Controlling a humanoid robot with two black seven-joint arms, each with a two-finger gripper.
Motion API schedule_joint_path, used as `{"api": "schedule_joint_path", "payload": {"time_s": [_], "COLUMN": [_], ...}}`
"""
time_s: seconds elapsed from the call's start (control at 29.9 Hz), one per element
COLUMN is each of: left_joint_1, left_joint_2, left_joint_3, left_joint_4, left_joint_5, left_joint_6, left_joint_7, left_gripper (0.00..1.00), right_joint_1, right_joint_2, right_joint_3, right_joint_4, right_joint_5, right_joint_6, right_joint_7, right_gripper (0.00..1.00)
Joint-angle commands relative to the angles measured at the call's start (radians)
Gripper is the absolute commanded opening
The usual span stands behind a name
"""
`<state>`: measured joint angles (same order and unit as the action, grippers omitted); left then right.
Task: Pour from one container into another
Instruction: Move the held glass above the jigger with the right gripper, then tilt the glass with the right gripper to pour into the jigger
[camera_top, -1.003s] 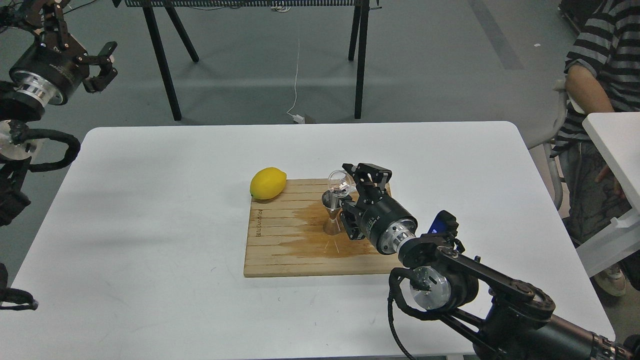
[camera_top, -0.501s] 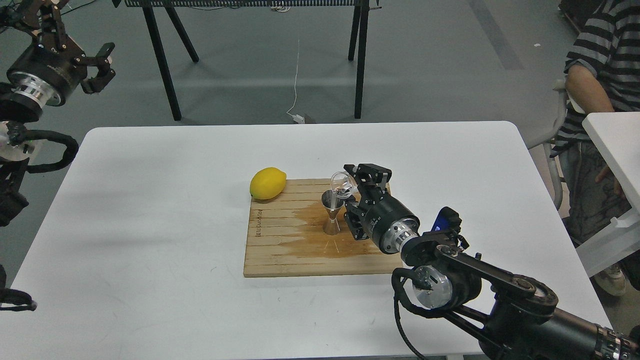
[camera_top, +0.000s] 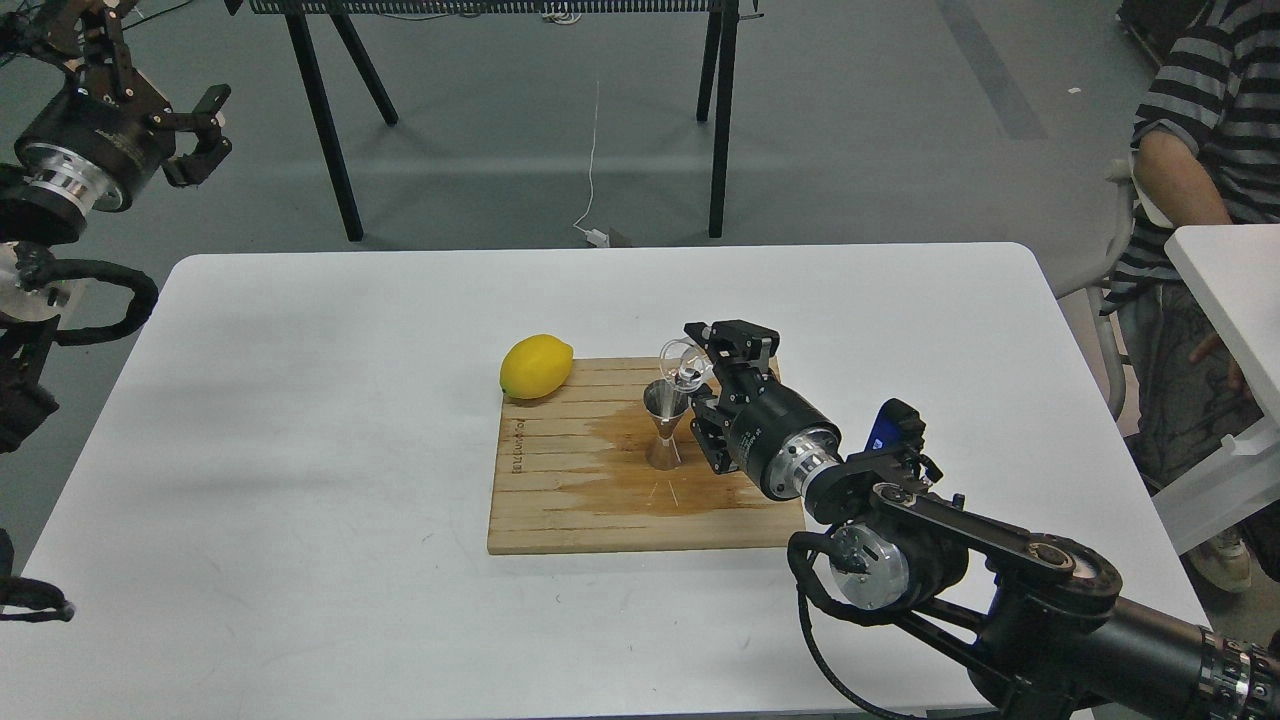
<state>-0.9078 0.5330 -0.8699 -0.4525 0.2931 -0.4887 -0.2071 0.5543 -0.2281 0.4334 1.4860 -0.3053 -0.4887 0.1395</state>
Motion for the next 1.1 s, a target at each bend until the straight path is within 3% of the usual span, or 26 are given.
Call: {"api": "schedule_joint_path", "payload": {"time_s": [0.0, 1.07], "left_joint_1": [0.001, 0.001], "left_joint_2": [0.002, 0.012], "left_joint_3": [0.0, -0.001], "left_joint_4": [0.0, 0.0], "left_joint_5": [0.0, 0.0], "left_joint_6": [0.0, 0.0], "left_joint_7": [0.0, -0.001], "left_gripper": [1.0, 1.0], "right_joint_1": [0.015, 0.125], "right_joint_2": [0.0, -0.063], "right_joint_3": [-0.013, -0.154], "right_joint_4": [-0.012, -0.016], "right_joint_5": [0.0, -0.002], "right_joint_6": [0.0, 0.0], "right_joint_7": [0.0, 0.02], "right_gripper": [0.37, 0.37]}}
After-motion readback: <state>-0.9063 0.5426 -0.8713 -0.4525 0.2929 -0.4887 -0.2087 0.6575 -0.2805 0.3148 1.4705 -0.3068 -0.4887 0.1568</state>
